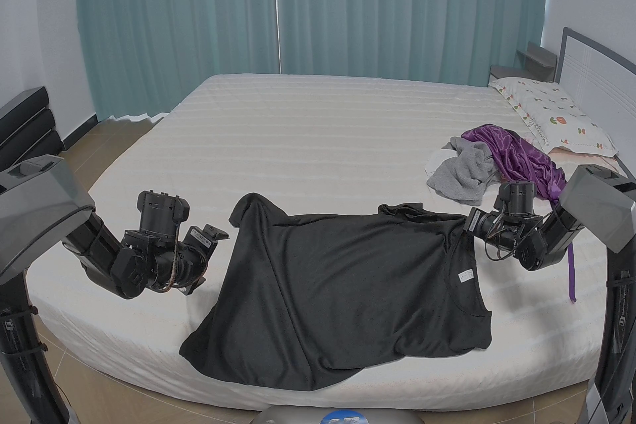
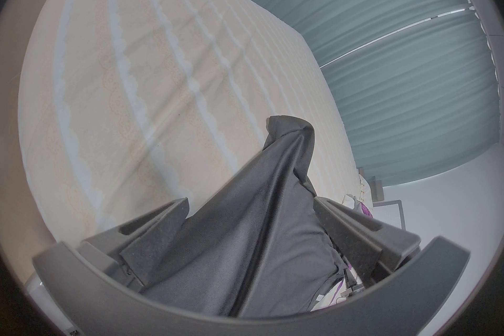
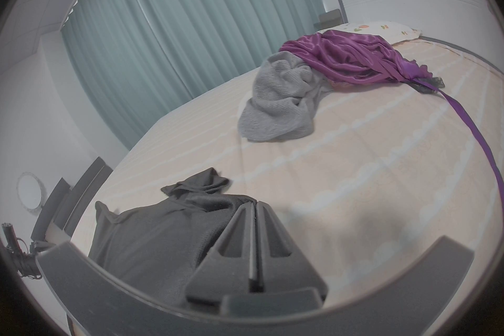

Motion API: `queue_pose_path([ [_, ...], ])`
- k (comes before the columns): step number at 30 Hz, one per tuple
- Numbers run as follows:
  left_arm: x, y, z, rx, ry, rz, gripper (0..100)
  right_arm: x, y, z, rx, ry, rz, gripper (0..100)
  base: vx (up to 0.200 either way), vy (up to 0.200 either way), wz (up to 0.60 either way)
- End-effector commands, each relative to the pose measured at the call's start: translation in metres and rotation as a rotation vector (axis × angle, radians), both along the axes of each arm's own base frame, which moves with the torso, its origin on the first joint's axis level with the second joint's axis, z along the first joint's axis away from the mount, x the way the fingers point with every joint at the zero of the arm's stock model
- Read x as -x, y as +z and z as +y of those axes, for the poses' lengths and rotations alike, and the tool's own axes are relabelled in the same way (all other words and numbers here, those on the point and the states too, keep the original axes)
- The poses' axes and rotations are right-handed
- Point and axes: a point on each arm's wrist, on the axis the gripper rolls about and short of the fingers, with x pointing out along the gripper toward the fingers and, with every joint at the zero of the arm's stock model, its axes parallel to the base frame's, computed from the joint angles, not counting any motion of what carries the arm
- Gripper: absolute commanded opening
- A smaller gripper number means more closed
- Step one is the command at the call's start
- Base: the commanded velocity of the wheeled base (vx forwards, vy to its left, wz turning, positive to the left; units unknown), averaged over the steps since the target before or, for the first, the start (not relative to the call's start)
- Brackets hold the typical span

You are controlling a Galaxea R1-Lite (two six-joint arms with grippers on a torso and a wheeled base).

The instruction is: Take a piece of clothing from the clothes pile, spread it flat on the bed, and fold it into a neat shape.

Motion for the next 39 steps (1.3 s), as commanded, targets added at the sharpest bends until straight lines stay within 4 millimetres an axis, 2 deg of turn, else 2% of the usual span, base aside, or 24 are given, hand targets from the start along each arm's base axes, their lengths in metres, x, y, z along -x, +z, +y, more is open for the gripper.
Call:
queue_pose_path([
  [1,-0.001,-0.003,0.000,-0.001,0.000,0.007,100,-0.006,-0.018,-0.009,-0.005,-0.026,0.028,0,0.000,0.000,0.00],
  [6,-0.001,-0.002,0.000,0.000,0.001,0.006,100,-0.015,-0.025,-0.018,-0.017,-0.056,0.020,0,0.000,0.000,0.00],
  [7,-0.001,-0.002,0.000,0.000,0.001,0.006,100,-0.016,-0.025,-0.019,-0.031,-0.064,0.018,100,0.000,0.000,0.00],
  [11,0.000,-0.003,0.001,0.000,0.001,0.007,100,-0.011,-0.015,-0.015,-0.118,-0.085,0.015,100,0.000,0.000,0.00],
  [15,0.005,-0.002,0.002,-0.003,-0.010,0.016,100,0.005,-0.001,-0.013,-0.179,-0.042,0.011,100,0.000,0.000,0.00],
  [18,0.014,0.007,0.003,0.016,-0.038,0.006,100,0.035,0.011,-0.008,-0.257,0.026,0.003,100,0.000,0.000,0.00],
  [23,0.030,0.021,0.006,0.030,-0.058,-0.013,100,0.090,0.017,-0.004,-0.342,0.092,0.019,100,0.000,0.000,0.00],
  [26,0.038,0.025,0.005,0.033,-0.069,-0.014,100,0.116,0.018,-0.005,-0.355,0.108,0.021,100,0.000,0.000,0.00],
  [30,0.042,0.026,0.005,0.030,-0.078,-0.013,100,0.139,0.018,-0.006,-0.390,0.096,0.040,100,0.000,0.000,0.00],
  [35,0.050,0.013,0.007,0.022,-0.075,0.040,100,0.148,0.019,-0.006,-0.449,0.079,0.045,100,0.000,0.000,0.00],
  [39,0.055,0.012,0.008,0.030,-0.096,0.056,100,0.153,0.014,-0.006,-0.453,0.079,0.077,100,0.000,0.000,0.00],
])
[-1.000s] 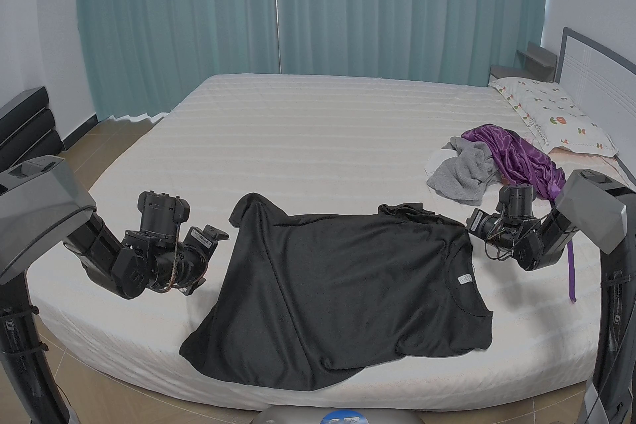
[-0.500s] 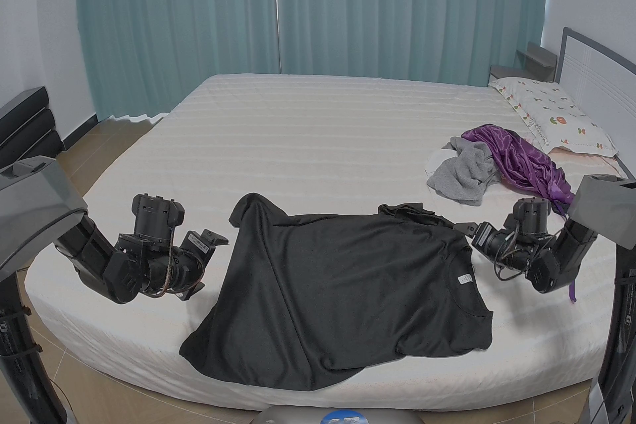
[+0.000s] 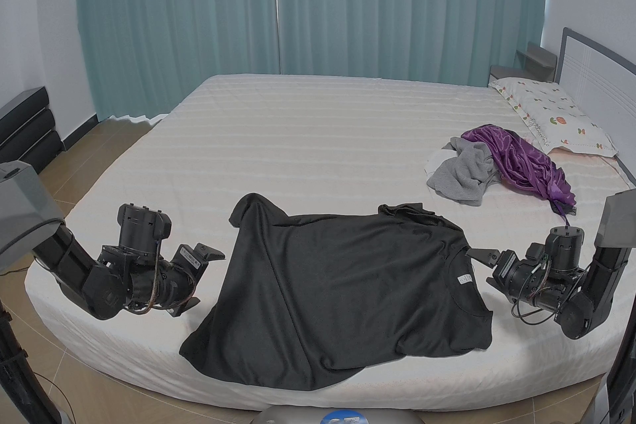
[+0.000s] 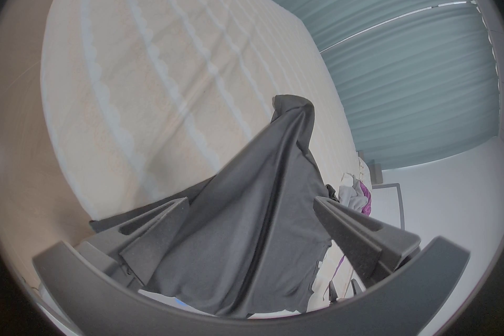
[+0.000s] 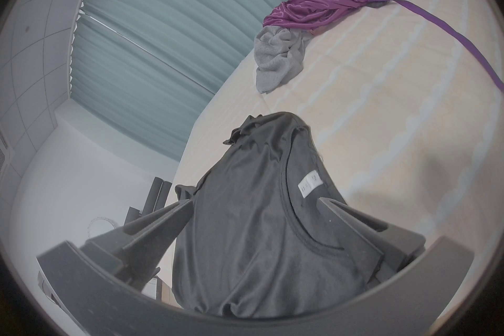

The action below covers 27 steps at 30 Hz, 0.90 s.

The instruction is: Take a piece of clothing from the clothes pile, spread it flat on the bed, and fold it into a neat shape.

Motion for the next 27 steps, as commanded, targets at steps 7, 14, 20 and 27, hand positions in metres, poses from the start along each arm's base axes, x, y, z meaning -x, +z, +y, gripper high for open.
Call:
queue_pose_path([
  [7,0.010,-0.001,0.002,0.026,-0.034,0.026,100,0.017,-0.001,0.002,-0.011,0.026,0.044,100,0.000,0.000,0.00],
  [14,0.012,0.000,0.001,0.029,-0.037,0.024,100,0.019,-0.001,0.005,-0.011,0.036,0.049,100,-0.143,0.000,0.00],
  [20,0.012,0.001,0.001,0.030,-0.036,0.021,100,0.020,-0.001,0.005,-0.012,0.036,0.051,100,-0.133,0.000,0.00],
  [27,0.013,0.004,0.001,0.046,-0.040,0.017,100,0.022,-0.001,0.008,-0.011,0.049,0.054,100,0.000,0.000,0.00],
])
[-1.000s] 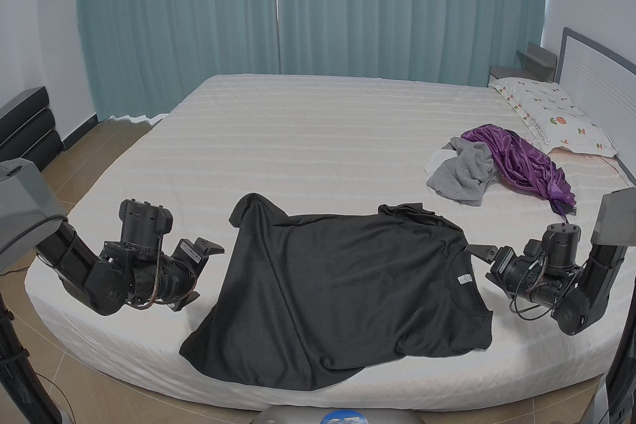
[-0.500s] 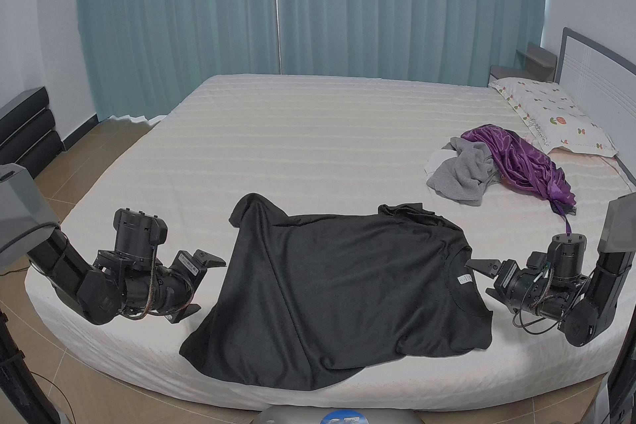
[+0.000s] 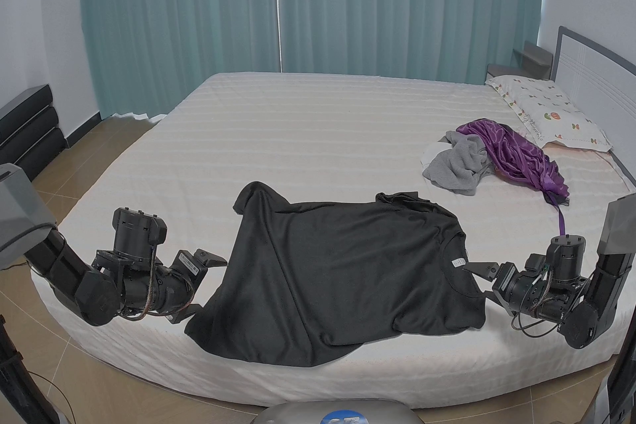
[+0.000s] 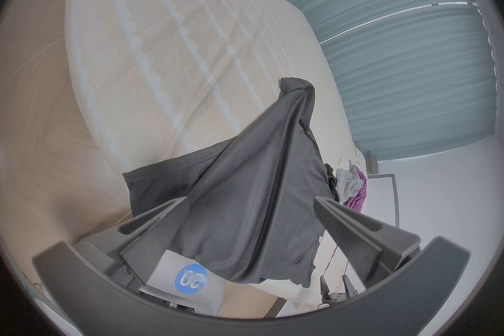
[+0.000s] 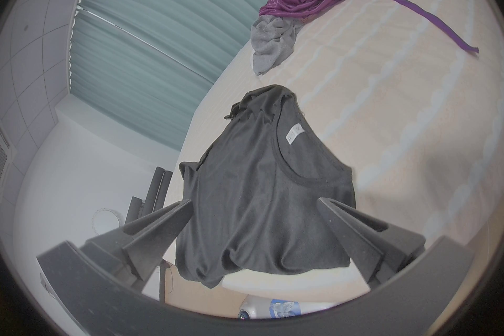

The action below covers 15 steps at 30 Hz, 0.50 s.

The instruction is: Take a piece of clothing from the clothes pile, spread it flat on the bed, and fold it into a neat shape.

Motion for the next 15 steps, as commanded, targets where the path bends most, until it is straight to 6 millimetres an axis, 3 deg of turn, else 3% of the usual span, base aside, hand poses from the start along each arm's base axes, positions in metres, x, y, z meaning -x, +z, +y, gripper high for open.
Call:
queue_pose_path([
  [1,-0.0001,0.0011,0.0001,0.003,0.001,-0.003,100,0.0007,-0.0001,0.0018,0.001,0.007,0.001,100,0.000,0.000,0.00],
  [9,0.0007,0.0037,-0.0002,0.007,0.002,-0.010,100,0.0007,-0.0001,0.0018,0.001,0.007,0.001,100,0.000,0.000,0.00],
  [15,0.0019,0.0061,-0.0013,0.016,0.003,-0.014,100,0.0007,-0.0005,0.0018,0.001,0.007,0.003,100,0.000,-0.200,0.00],
])
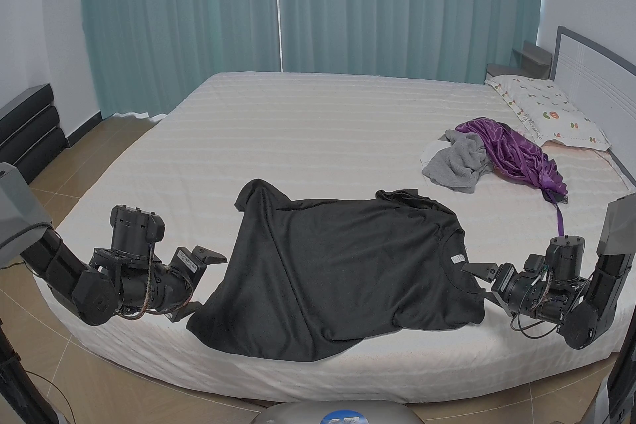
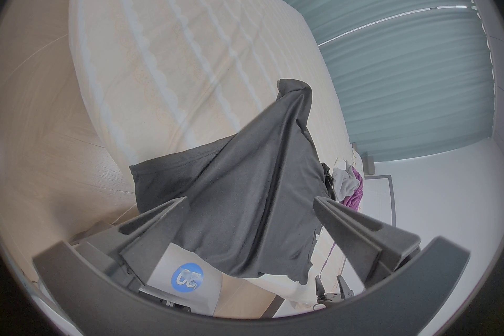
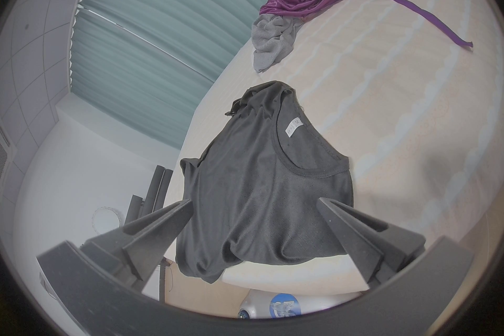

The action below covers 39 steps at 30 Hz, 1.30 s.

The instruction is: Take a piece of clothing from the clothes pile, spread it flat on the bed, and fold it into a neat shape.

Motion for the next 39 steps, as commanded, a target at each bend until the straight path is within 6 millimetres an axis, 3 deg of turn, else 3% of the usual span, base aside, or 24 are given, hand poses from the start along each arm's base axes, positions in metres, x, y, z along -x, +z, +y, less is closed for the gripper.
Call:
queue_pose_path([
  [1,0.001,0.001,-0.001,0.002,-0.002,-0.004,100,0.000,-0.001,0.000,0.000,0.000,0.001,100,0.000,-0.200,0.00],
  [18,0.002,0.002,-0.002,-0.016,-0.007,-0.012,100,0.000,-0.001,0.000,0.000,0.000,0.006,100,0.000,-0.024,0.00],
  [30,0.011,-0.008,0.002,-0.031,0.000,0.036,100,0.001,-0.003,0.000,0.002,0.000,0.015,100,0.000,0.000,0.00],
  [39,0.014,-0.017,0.007,-0.048,0.015,0.074,100,0.001,-0.004,-0.001,0.002,-0.001,0.017,100,-0.200,0.000,0.00],
])
